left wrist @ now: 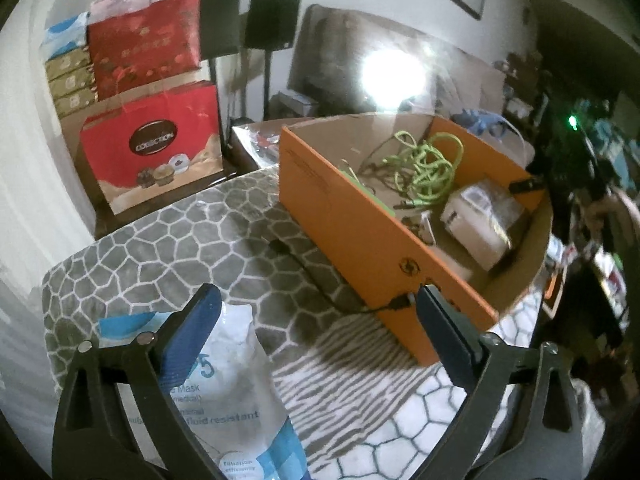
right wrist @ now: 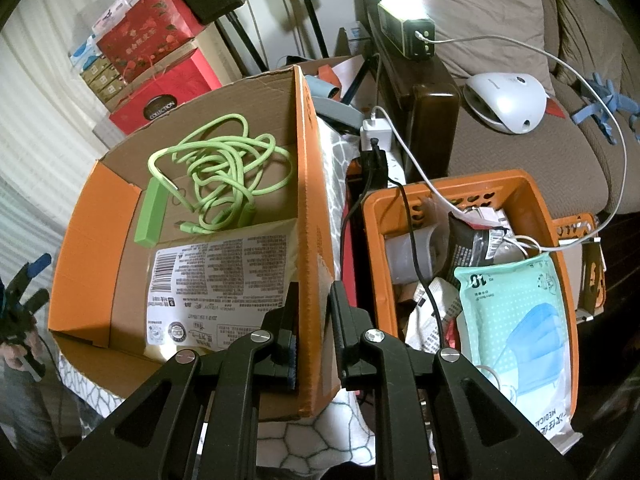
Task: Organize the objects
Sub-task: 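Move the left gripper to the black cable plug beside the box and grasp it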
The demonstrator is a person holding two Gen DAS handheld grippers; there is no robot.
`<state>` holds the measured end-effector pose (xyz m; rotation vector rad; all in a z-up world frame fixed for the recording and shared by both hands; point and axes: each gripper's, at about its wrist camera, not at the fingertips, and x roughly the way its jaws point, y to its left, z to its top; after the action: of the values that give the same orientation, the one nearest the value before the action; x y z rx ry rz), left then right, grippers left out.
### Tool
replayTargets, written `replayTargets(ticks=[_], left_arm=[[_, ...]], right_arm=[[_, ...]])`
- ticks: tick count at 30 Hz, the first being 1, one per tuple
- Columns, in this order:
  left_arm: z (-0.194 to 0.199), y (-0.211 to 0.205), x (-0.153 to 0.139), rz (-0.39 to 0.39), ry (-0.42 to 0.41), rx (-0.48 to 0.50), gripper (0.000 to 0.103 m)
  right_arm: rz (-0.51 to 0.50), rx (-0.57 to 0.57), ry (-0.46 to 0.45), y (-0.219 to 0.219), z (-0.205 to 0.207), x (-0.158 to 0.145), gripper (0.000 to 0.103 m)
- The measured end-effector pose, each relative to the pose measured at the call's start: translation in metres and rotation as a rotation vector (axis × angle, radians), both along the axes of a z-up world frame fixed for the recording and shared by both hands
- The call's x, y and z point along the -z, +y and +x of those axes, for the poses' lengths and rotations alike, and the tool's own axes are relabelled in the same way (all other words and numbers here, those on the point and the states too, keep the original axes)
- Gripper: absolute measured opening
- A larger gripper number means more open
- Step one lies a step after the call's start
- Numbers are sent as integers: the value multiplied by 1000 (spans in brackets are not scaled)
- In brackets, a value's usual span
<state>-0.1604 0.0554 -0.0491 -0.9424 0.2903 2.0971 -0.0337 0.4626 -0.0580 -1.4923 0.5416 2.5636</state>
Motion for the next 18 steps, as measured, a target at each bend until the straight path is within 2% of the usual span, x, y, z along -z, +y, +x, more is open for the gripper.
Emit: replayTargets(ticks=[7,14,18], left_arm=[[13,13,20,-71,56,99,78],[12,17,32,-77,44,144,66],[12,22,36,-94,67,173,62]], right_arm=[[-1,0,0,1,0,0,15],[0,0,-1,1,0,0,15],[0,0,0,1,0,0,15]])
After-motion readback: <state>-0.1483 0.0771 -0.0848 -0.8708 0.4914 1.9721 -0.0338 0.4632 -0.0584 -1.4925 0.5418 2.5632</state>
